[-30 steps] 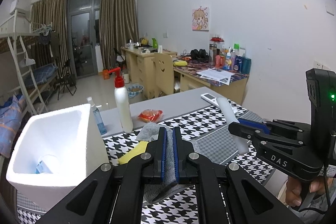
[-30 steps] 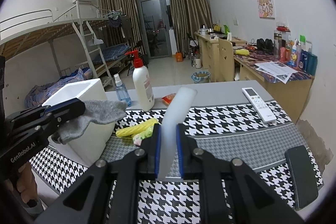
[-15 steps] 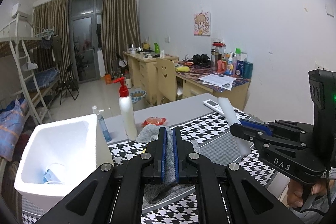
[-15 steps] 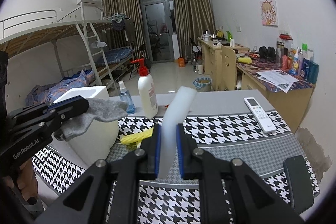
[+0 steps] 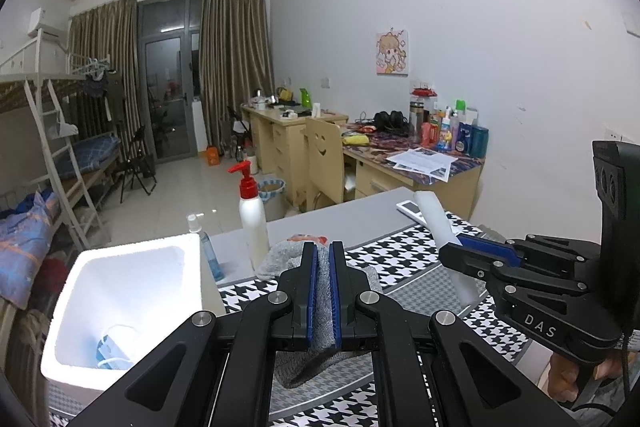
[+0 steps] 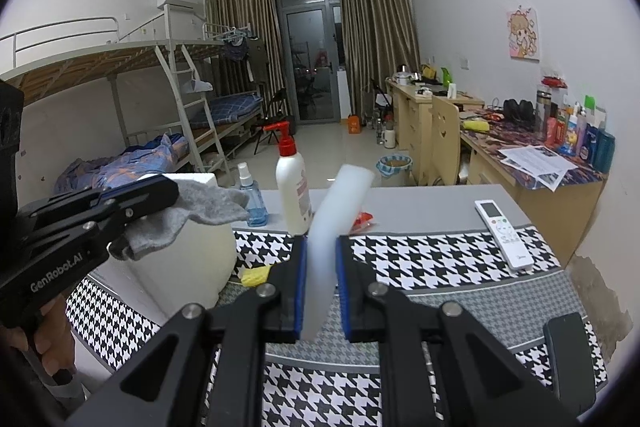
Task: Organize soft objects
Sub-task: 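Carry the sock over the foam box with the left tool while the right tool carries the stick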
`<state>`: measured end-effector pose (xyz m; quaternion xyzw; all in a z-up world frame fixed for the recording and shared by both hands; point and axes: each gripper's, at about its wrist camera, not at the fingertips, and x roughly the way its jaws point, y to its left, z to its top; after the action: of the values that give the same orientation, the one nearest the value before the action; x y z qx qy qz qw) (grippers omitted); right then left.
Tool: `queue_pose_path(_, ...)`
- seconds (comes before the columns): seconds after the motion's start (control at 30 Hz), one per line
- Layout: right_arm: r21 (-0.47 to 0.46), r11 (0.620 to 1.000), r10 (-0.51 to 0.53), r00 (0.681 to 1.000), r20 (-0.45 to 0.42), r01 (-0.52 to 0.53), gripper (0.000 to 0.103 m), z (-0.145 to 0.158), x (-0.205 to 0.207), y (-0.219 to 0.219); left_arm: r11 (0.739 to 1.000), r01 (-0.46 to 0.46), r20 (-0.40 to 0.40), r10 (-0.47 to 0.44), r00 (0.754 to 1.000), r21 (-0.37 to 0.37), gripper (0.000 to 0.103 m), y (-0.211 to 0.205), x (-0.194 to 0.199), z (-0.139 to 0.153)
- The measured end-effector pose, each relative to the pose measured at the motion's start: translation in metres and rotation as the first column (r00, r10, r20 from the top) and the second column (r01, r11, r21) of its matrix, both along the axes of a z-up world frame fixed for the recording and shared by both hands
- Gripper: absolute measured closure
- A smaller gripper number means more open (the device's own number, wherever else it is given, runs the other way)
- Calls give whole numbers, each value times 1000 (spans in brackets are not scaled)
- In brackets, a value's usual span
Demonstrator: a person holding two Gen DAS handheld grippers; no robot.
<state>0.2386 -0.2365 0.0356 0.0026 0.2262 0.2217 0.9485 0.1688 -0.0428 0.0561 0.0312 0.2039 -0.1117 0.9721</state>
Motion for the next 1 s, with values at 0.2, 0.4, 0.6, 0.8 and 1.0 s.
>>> queue_pose_path(0.2,-1,1000,16,1000,19,-16,85,6,0,4,1000,-6,8,6,1000,-7,97,4,1,4)
queue_pose_path(0.4,-1,1000,29,999,28,-29,85,10,2,7,1000,-11,29,11,1000,0,97,6,-1,11)
queue_pose_path(0.6,2,999,41,998,39,-41,85,14,1,10,1000,-20,53,20,998,4,97,7,-3,18)
queue_pose_path(0.8,2,998,57,997,49,-57,85,18,1,14,1000,-26,80,26,996,7,97,10,-8,25)
queue_pose_path(1.0,-1,997,79,995,63,-80,85,22,-3,22,999,-41,91,41,995,0,97,15,-8,29)
